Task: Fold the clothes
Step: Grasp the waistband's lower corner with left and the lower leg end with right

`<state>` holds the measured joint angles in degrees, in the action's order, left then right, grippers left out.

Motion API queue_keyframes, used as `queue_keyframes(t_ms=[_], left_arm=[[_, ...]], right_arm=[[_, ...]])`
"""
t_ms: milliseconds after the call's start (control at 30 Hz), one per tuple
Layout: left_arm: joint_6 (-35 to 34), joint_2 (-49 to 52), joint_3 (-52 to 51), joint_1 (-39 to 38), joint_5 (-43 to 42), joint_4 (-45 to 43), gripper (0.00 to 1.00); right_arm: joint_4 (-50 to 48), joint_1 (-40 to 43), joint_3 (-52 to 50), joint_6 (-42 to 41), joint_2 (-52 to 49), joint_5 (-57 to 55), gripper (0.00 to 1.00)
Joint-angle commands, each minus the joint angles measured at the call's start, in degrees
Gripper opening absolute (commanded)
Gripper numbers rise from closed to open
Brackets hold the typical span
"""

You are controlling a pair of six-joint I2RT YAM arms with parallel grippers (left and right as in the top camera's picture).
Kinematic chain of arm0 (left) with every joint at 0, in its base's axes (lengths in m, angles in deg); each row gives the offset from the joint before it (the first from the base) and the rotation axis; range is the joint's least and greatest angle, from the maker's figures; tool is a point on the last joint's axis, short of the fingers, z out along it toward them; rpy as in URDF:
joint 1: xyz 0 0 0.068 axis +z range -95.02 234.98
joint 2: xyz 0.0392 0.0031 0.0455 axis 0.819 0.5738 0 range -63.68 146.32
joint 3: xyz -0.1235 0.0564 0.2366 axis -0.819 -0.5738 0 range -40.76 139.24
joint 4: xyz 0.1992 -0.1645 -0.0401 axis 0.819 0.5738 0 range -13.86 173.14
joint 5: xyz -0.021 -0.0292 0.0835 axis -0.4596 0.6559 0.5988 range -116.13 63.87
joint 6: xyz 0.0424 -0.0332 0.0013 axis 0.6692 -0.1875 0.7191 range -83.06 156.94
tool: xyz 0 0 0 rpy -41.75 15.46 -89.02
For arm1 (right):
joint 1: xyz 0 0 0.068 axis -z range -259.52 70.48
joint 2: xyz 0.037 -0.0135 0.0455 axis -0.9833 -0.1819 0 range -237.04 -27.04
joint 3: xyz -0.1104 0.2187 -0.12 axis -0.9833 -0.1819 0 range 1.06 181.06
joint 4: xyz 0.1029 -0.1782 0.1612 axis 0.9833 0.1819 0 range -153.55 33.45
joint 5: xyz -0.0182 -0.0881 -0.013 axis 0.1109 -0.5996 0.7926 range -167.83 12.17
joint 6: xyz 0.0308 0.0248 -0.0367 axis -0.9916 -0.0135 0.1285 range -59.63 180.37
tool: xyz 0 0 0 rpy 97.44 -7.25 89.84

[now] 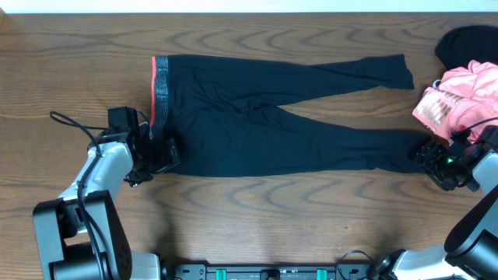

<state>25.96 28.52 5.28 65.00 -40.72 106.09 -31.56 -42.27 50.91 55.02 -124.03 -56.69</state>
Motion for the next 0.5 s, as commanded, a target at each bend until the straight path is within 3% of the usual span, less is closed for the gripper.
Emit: queue_keyframes(t_ms=[0,100,200,467], left_arm=[[-0.98,3.28,-3.50,0.04,-2.99,-1.84,0.98],[-3.39,3.28,-3.50,0.04,-5.03,-3.41,1.00],[-5.86,3.28,-3.50,0.04,-5.14,-4.20,0.95],[-5.88,3.28,-3.50,0.04,-5.14,-3.91,0.74]], right_arm=[[0.83,0.17,-1.25,-0.90,-0.52,0.28,0.69],[1.07,0.17,-1.27,-0.87,-0.52,0.28,0.68],[1.40,0.17,-1.27,-0.87,-0.52,0.28,0.66],[1.18,0.17,-1.27,-0.87,-0.52,0.26,0.45]])
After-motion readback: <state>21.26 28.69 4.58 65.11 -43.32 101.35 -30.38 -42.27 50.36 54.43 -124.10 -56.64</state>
